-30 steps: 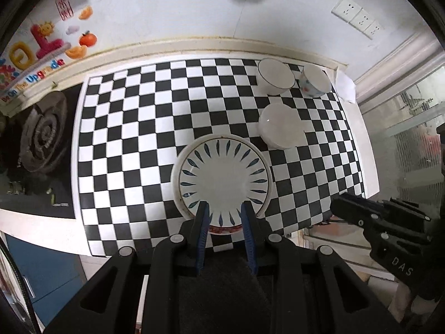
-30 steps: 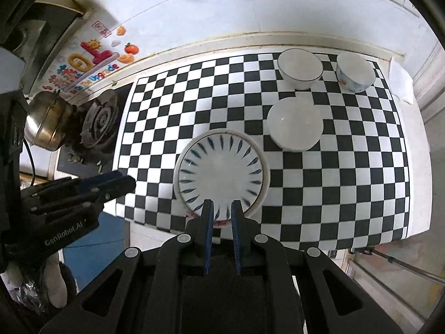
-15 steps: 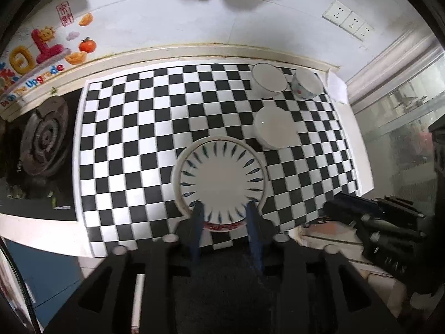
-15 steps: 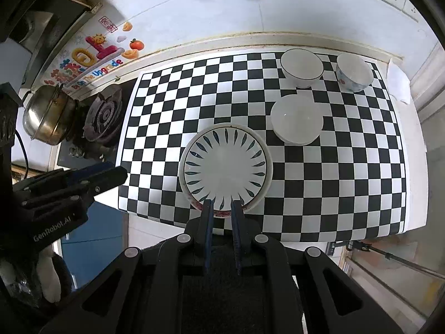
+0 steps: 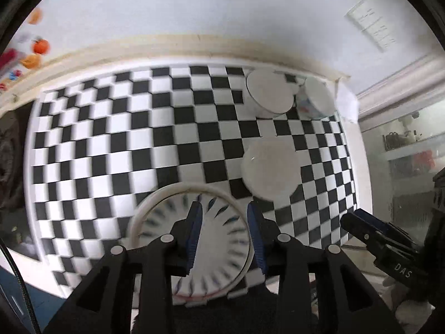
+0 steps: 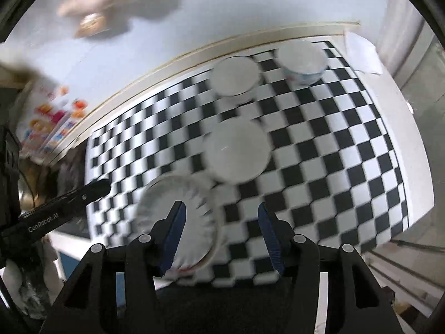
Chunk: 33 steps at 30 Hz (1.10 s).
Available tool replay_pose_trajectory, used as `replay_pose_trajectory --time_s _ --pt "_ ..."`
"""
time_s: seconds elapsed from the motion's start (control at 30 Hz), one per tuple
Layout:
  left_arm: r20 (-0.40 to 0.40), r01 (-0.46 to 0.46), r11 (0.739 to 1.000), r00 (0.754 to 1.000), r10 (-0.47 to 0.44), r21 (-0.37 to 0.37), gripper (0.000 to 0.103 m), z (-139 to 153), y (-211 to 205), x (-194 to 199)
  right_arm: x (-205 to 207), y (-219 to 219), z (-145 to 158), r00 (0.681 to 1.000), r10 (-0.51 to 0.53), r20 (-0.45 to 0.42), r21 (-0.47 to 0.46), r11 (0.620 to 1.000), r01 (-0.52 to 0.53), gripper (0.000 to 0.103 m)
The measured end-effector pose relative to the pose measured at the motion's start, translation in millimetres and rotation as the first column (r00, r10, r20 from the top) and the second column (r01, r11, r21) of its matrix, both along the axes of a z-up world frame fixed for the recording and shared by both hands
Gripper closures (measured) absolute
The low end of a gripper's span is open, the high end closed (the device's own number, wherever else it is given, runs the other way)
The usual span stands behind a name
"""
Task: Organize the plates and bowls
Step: 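Move both grippers toward the white bowls, then grasp a white bowl with the left gripper while the right gripper grasps the red-flower bowl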
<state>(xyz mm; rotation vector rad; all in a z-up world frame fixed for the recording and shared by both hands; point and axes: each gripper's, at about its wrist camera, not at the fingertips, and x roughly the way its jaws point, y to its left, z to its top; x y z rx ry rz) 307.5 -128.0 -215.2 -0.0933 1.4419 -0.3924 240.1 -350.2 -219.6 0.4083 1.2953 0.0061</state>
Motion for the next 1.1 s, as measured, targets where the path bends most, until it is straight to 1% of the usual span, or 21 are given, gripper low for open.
replay_pose_trajectory --time_s 0.07,0.1,0.2,0.27,0.3,0.37,0.4,0.43,0.47,0.53,0.6,0.67,0.83,0.9,0.93,1.0,1.1 --pt "-0.069 -0.003 1.000 0.998 0.004 0.009 0.072 -33.6 -21.3 18.0 22.0 -16.7 -28.4 1.000 -0.009 -0.025 0.018 1.000 0.010 0.046" --pt "-0.097 0.001 1.000 0.995 0.000 0.009 0.072 -45.7 -28.8 23.3 37.7 -26.4 -50.6 0.999 -0.008 -0.051 0.037 0.999 0.010 0.046" --pt "-0.177 -0.007 0.999 0.984 0.014 0.041 0.072 -88.2 -54.0 37.7 68.6 -42.4 -99.4 0.993 -0.001 -0.119 0.055 0.998 0.008 0.048" --pt "-0.216 -0.002 0.998 0.976 0.017 0.070 0.072 -111.3 -69.0 42.9 86.0 -48.8 -128.3 0.988 0.022 -0.155 0.076 0.997 -0.010 0.057" --pt "-0.227 0.004 0.997 0.974 0.014 0.080 0.072 -119.4 -74.8 44.2 94.0 -51.0 -142.1 0.983 0.036 -0.179 0.083 0.996 -0.021 0.060" --pt "-0.236 0.004 0.994 0.972 0.021 0.107 0.074 -132.3 -84.2 45.7 104.8 -53.5 -163.8 0.975 0.067 -0.211 0.128 0.991 -0.041 0.074" --pt "-0.241 -0.001 0.994 0.970 0.027 0.108 0.077 -135.9 -86.9 46.1 109.3 -53.4 -172.9 0.970 0.086 -0.227 0.150 0.987 -0.052 0.078" --pt "-0.245 -0.009 0.994 0.969 0.036 0.112 0.083 -138.4 -89.0 45.9 113.2 -52.7 -180.0 0.966 0.104 -0.237 0.167 0.984 -0.065 0.085" --pt "-0.247 -0.017 0.993 0.968 0.045 0.113 0.084 -139.6 -91.0 46.0 115.9 -51.1 -184.8 0.963 0.124 -0.241 0.180 0.980 -0.081 0.090" --pt "-0.234 -0.033 0.991 0.970 0.062 0.129 0.085 -136.8 -94.2 43.8 119.5 -48.0 -190.1 0.958 0.155 -0.241 0.179 0.977 -0.113 0.090" --pt "-0.219 -0.047 0.990 0.973 0.076 0.135 0.085 -130.7 -95.3 39.4 119.7 -43.8 -189.2 0.952 0.185 -0.242 0.162 0.976 -0.148 0.091" --pt "-0.213 -0.053 0.989 0.974 0.081 0.135 0.085 -123.3 -97.1 32.9 116.7 -42.9 -185.5 0.947 0.206 -0.245 0.165 0.972 -0.169 0.091" --pt "-0.208 -0.019 0.993 0.977 0.042 0.113 0.085 -106.5 -107.7 5.7 95.8 -51.6 -166.0 0.940 0.240 -0.245 0.170 0.965 -0.202 0.090" --pt "-0.219 -0.001 0.995 0.975 0.024 0.102 0.085 -105.2 -114.7 -5.0 83.7 -58.7 -159.4 0.939 0.239 -0.247 0.169 0.965 -0.201 0.090" --pt "-0.223 0.008 0.995 0.975 0.014 0.096 0.085 -105.3 -117.3 -10.8 76.7 -63.0 -156.3 0.942 0.210 -0.263 0.164 0.972 -0.171 0.090" --pt "-0.236 0.024 0.996 0.972 -0.002 0.089 0.085 -107.5 -126.0 -20.6 63.6 -70.5 -152.9 0.942 0.200 -0.271 0.164 0.974 -0.159 0.090" --pt "-0.255 0.033 0.996 0.967 -0.011 0.083 0.085 -116.4 -134.3 -29.2 45.0 -81.0 -152.2 0.941 0.187 -0.282 0.160 0.976 -0.146 0.090"
